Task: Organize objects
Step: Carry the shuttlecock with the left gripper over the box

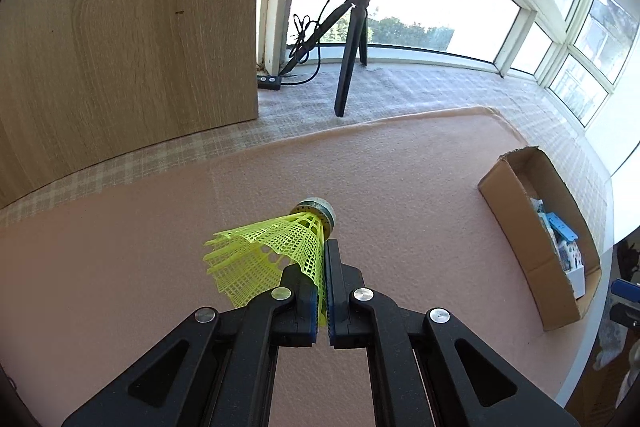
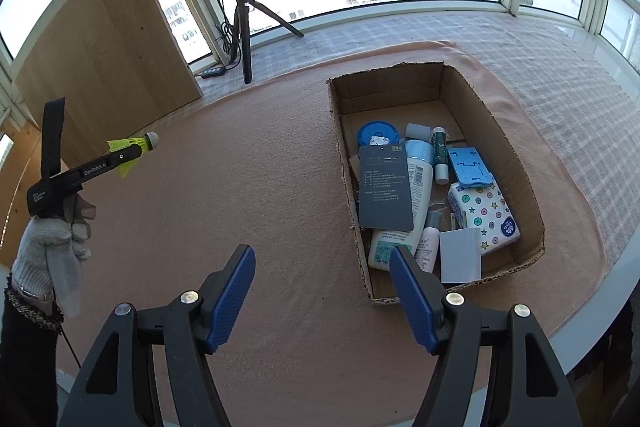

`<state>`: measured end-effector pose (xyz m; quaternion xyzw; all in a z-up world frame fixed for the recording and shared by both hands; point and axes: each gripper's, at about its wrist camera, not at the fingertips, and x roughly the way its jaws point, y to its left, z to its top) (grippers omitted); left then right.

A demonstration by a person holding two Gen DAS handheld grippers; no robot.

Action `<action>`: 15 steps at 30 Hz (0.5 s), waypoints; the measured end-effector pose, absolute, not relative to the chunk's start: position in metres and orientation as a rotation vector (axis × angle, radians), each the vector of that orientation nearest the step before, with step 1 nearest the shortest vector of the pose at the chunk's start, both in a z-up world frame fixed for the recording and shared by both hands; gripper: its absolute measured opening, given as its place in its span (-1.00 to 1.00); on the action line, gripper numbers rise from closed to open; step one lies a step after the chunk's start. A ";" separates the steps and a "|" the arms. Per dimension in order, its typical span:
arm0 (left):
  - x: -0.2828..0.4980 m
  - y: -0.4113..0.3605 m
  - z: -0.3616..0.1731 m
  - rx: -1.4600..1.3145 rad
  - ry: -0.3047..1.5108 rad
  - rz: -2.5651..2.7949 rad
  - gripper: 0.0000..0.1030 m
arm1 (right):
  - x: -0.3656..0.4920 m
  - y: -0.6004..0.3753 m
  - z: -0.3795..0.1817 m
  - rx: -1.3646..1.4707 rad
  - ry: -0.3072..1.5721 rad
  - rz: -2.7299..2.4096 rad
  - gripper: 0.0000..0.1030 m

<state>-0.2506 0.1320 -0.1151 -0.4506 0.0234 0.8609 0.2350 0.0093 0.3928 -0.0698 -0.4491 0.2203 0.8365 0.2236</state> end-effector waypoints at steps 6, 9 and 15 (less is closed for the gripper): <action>-0.221 0.207 -0.089 -1.131 0.101 2.257 -0.96 | 0.032 0.410 -0.067 -1.212 0.612 2.285 0.28; -0.210 0.247 -0.083 -1.093 0.125 2.205 -0.96 | 0.045 0.419 -0.067 -1.201 0.616 2.274 0.28; -0.196 0.323 -0.074 -1.031 0.161 2.134 -0.96 | 0.068 0.435 -0.067 -1.189 0.623 2.248 0.28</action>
